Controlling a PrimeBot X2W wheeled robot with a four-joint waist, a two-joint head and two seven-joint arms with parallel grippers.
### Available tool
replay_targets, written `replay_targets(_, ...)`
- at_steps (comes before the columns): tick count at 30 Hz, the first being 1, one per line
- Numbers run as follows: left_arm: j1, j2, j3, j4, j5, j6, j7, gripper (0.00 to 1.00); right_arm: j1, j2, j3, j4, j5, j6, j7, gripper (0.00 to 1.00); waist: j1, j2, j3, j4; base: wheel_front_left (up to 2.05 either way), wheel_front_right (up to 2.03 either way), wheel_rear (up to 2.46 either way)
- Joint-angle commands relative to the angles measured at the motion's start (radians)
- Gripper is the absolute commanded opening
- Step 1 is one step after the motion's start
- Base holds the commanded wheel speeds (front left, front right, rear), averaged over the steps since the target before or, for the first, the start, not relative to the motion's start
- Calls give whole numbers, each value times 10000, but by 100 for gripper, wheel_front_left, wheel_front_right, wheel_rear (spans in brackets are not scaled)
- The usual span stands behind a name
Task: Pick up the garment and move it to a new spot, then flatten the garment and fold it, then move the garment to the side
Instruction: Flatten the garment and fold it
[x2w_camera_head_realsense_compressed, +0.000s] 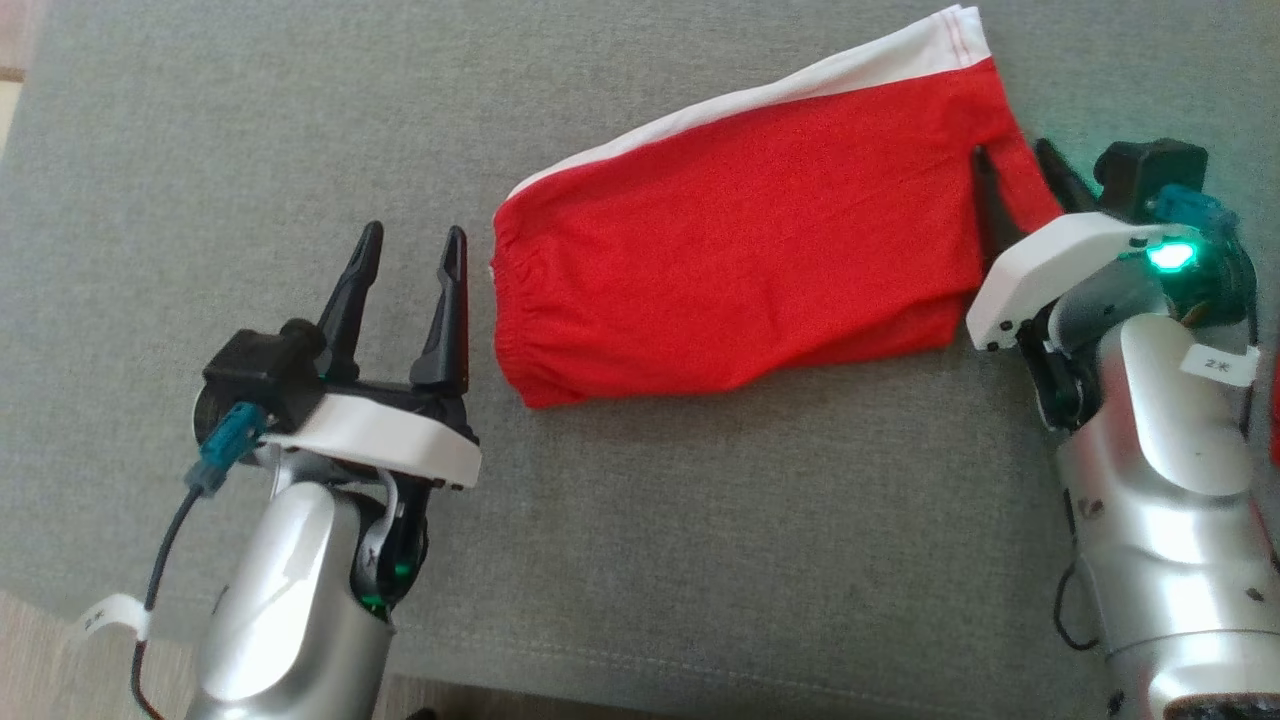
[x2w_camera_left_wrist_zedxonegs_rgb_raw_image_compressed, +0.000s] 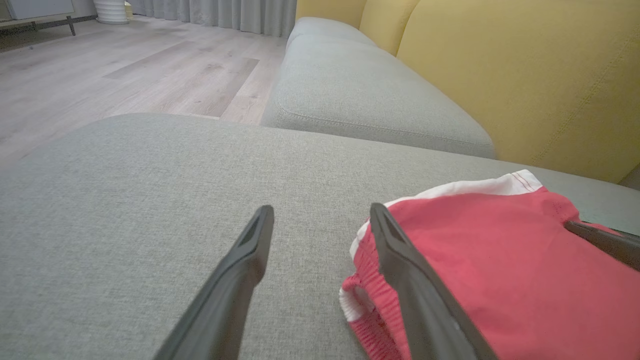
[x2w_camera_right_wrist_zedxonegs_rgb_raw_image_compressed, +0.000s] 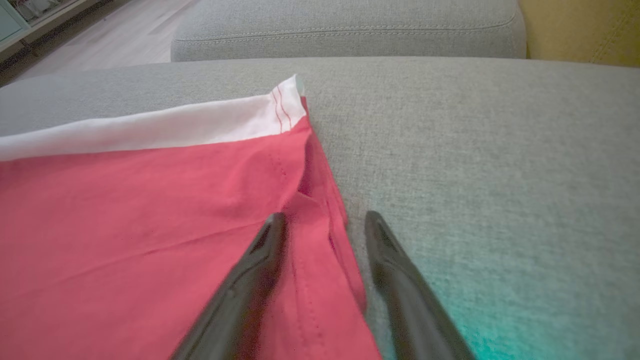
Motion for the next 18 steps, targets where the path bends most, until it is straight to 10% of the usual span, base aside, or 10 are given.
replay_targets(1, -254, 138, 429, -264, 104, -59, -120, 100, 297, 104, 333, 53, 206, 67, 189, 0, 0, 0, -59, -94, 0, 0, 0)
replay_targets(18, 570, 325, 994, -306, 294, -7, -121, 100, 3863, 111, 1191, -3449, 2204, 67, -797, 0, 0, 0, -1008, -1231, 0, 0, 0)
